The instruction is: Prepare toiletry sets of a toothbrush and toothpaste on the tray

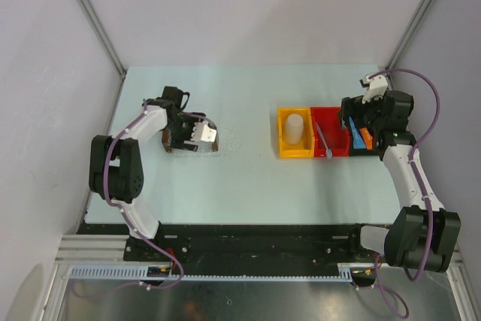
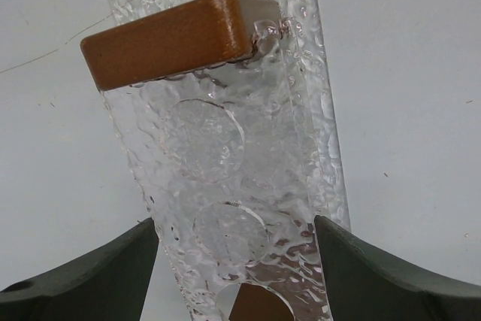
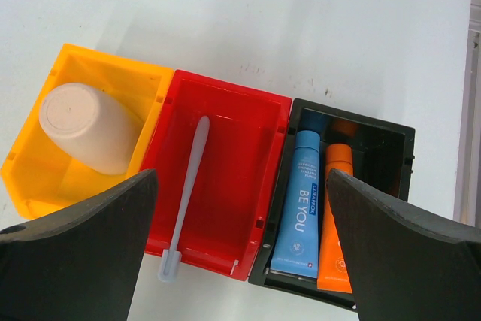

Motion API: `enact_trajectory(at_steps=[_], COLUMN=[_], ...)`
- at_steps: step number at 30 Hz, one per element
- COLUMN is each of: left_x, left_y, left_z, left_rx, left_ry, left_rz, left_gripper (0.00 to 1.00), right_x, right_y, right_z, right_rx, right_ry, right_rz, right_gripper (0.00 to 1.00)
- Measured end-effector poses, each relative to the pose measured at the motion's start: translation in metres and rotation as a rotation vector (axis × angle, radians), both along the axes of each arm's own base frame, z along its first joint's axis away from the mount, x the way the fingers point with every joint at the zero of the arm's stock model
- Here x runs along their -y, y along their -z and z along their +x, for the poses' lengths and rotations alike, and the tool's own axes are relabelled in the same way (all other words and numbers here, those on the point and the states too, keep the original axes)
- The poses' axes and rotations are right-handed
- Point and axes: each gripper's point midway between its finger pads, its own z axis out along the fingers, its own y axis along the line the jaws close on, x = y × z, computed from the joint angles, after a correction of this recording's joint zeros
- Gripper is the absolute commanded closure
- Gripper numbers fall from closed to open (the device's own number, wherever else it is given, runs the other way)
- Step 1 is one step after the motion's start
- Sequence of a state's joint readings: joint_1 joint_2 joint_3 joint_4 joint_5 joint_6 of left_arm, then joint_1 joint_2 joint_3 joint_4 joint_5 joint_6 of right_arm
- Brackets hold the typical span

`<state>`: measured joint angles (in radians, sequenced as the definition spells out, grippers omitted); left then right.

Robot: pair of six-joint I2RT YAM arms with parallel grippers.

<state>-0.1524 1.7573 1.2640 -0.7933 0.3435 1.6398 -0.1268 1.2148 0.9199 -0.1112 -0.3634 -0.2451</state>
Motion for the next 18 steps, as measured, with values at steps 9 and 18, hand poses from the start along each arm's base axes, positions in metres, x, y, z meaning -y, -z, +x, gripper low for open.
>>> enact_trajectory(at_steps=[9,18], left_x=[0.0001,-0.0001], left_y=[0.0004,0.0004], left_z=[-0.0002,-0.0001], left_rx=[0.005,0.005], left_ry=[0.003,0.003], left_rz=[0.001,0.002], left_gripper=[0.14,0.16], right_x=[0.0005,0.0007], right_y=[0.0000,0.0001], right_z=[0.0000,0.0000], right_rx=[0.000,0.000], right_ry=[0.001,0.001], right_rz=[0.000,0.000], right_gripper=[0.00,0.00])
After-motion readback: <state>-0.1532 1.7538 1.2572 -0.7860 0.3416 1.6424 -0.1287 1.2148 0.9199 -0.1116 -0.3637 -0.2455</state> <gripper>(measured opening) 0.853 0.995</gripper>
